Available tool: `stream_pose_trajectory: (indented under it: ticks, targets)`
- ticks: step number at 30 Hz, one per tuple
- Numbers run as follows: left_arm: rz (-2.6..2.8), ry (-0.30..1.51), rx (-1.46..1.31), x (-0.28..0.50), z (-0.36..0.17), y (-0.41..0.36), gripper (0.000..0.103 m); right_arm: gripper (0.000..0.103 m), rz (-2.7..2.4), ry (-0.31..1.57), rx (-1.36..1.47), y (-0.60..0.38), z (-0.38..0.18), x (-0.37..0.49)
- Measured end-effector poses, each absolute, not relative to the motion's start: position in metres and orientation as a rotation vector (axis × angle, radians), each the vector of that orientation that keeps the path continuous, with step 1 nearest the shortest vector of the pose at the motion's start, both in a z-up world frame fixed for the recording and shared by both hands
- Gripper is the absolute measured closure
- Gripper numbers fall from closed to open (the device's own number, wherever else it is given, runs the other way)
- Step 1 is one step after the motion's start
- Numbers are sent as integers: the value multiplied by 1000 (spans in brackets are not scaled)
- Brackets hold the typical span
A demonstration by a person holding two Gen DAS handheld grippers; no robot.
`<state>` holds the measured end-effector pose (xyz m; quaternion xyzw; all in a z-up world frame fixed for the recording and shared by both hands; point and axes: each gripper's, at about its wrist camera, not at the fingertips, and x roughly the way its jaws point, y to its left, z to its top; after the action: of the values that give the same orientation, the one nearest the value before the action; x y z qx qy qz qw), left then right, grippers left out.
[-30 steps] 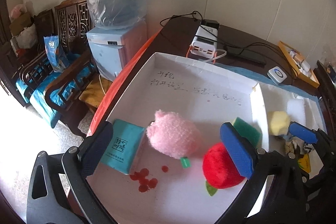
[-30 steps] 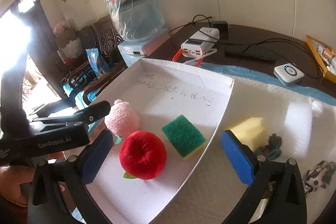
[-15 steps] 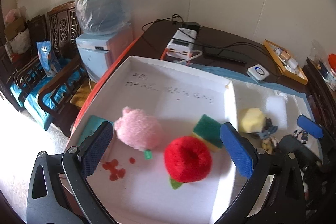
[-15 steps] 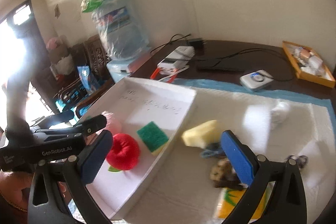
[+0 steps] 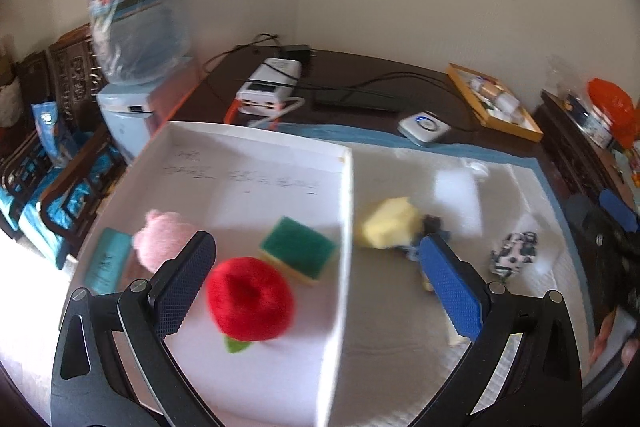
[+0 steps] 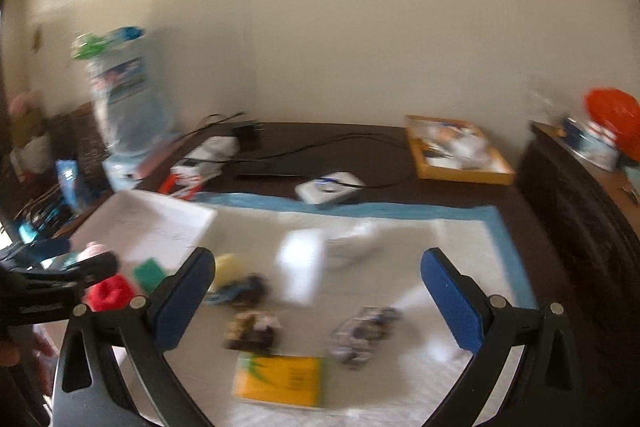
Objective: Organize soft objects
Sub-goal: 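Move both open tools back over the remaining items on the pad, then grasp the white foam sheet with the right tool, then grasp the yellow tissue pack with left tool while right tool lifts foam sheet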
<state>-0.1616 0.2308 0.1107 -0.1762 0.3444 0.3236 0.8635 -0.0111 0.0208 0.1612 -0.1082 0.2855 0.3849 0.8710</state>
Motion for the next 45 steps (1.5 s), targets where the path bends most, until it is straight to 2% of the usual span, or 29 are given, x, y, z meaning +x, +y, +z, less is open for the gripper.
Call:
stream_pose_trajectory:
  ticks: [6, 11, 15, 19, 21, 24, 29, 31, 33, 34, 35, 36, 38, 39, 41, 45]
  targets:
    - [598, 746, -392, -141, 106, 213, 0, 0, 691, 715, -89, -44, 145, 45]
    - [462, 824, -389, -122, 88, 187, 0, 0, 669, 852, -122, -72, 109, 69]
    - [327, 933, -398, -101, 61, 151, 1, 1, 699, 916, -198, -73, 86, 72]
    - [285, 999, -438, -90, 43, 132, 7, 2, 740, 932, -269, -65, 73, 79]
    - [288, 1029, -466, -85, 35, 127, 7, 6, 766, 937, -326, -52, 67, 83]
    - [309, 1045, -483, -77, 30, 120, 7, 11, 798, 966, -396, -35, 52, 92]
    - [358, 1050, -487, -64, 28, 114, 7, 12, 837, 954, -470, -18, 43, 94]
    - [386, 1052, -490, -59, 26, 114, 7, 18, 859, 941, -490, -17, 44, 91]
    - [408, 1066, -495, -56, 21, 116, 8, 33, 870, 932, -505, -18, 47, 87]
    - [418, 1070, -496, -55, 19, 116, 12, 41, 882, 958, -507, -20, 48, 86]
    - [427, 1071, -495, -53, 16, 116, 23, 49, 882, 957, -512, -22, 50, 84]
    - [441, 1075, -485, -51, 13, 115, 30, 49, 885, 963, -516, -21, 50, 84]
    - [458, 1064, -448, -50, 12, 111, 62, 50, 887, 955, -506, -25, 50, 82]
    - [459, 1054, -425, -50, 13, 109, 70, 50, 893, 955, -500, -28, 51, 80]
    - [448, 1035, -406, -51, 14, 108, 78, 50, 897, 953, -476, -35, 53, 77]
    - [432, 1008, -433, -58, 15, 111, 79, 50, 886, 943, -422, -46, 63, 75]
